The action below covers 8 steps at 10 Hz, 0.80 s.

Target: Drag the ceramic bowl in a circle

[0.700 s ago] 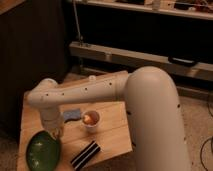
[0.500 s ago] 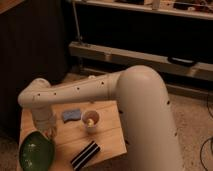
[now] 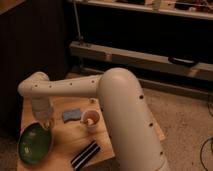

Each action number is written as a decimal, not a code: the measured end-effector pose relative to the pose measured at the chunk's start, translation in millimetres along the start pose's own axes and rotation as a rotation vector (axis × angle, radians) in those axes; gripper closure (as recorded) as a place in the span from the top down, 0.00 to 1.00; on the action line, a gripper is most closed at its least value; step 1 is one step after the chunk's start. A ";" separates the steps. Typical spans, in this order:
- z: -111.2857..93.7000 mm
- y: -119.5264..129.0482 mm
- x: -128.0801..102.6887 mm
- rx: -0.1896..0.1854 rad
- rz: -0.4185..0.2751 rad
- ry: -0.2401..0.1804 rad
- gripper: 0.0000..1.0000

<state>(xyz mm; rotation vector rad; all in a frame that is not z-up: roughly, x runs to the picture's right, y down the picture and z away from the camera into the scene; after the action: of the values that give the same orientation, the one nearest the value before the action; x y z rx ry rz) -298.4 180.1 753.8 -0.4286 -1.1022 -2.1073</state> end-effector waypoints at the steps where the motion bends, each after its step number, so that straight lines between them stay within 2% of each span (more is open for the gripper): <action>1: -1.1 16.5 15.6 0.012 0.041 -0.009 0.14; 4: -6.4 55.6 44.9 0.026 0.146 -0.029 0.14; 6: -9.5 90.0 47.1 0.019 0.210 -0.043 0.14; 8: -2.3 114.0 36.6 -0.007 0.232 -0.072 0.14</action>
<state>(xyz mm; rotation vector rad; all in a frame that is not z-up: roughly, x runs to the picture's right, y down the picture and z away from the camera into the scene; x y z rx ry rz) -241.6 118.4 839.3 -0.6092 -1.0329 -1.9050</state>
